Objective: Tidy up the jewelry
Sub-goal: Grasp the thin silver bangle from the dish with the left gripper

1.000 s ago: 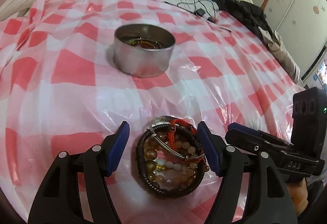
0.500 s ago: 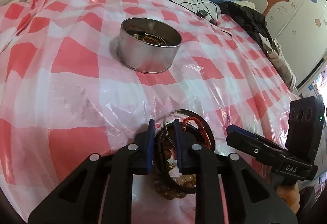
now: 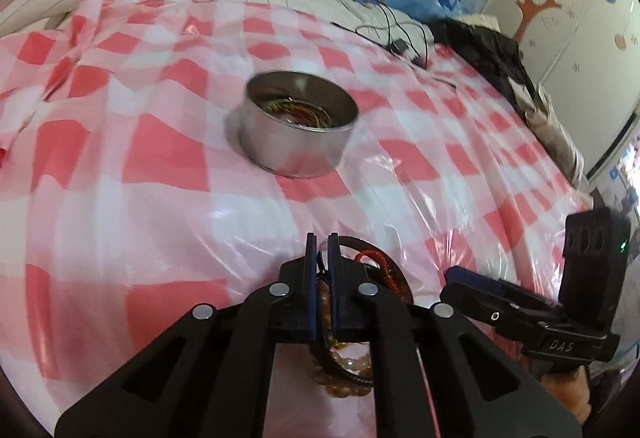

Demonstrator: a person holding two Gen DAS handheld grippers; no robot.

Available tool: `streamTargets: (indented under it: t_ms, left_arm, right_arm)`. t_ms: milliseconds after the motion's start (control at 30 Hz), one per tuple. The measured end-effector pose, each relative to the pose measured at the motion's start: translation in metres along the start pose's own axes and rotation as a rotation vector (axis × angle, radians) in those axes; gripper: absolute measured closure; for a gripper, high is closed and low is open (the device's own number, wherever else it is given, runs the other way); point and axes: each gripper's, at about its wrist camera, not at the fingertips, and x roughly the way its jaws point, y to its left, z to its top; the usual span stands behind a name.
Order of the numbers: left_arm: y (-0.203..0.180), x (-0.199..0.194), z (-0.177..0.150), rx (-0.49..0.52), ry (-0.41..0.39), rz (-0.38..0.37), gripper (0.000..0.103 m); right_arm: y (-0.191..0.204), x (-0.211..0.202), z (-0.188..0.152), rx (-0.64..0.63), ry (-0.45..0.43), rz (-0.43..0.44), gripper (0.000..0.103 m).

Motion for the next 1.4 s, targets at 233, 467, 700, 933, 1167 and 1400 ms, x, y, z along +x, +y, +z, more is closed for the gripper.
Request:
streamTargets:
  t_ms: [233, 467, 700, 933, 1167, 1400]
  left_arm:
    - [0.022, -0.02, 0.007, -0.087, -0.07, 0.046, 0.099]
    - [0.052, -0.016, 0.006, -0.184, -0.019, 0.087, 0.103]
    - [0.033, -0.007, 0.003, -0.106, 0.002, 0.078, 0.082]
    - [0.007, 0.016, -0.006, 0.072, 0.06, 0.213, 0.089]
    - [0.01, -0.011, 0.0, 0.086, -0.004, 0.276, 0.098]
    - [0.065, -0.024, 0.002, -0.158, -0.025, 0.199, 0.103]
  right_arm:
    - [0.0, 0.0, 0.0, 0.001, 0.001, 0.002, 0.042]
    - [0.001, 0.0, 0.0, -0.003, 0.003, 0.001, 0.041]
    - [0.001, 0.0, 0.0, -0.004, 0.003, 0.0, 0.04]
    - [0.001, 0.001, 0.0, -0.004, 0.003, 0.0, 0.039]
    - [0.001, 0.001, 0.001, -0.004, 0.003, 0.0, 0.039]
    - [0.034, -0.004, -0.004, -0.165, -0.032, -0.008, 0.039]
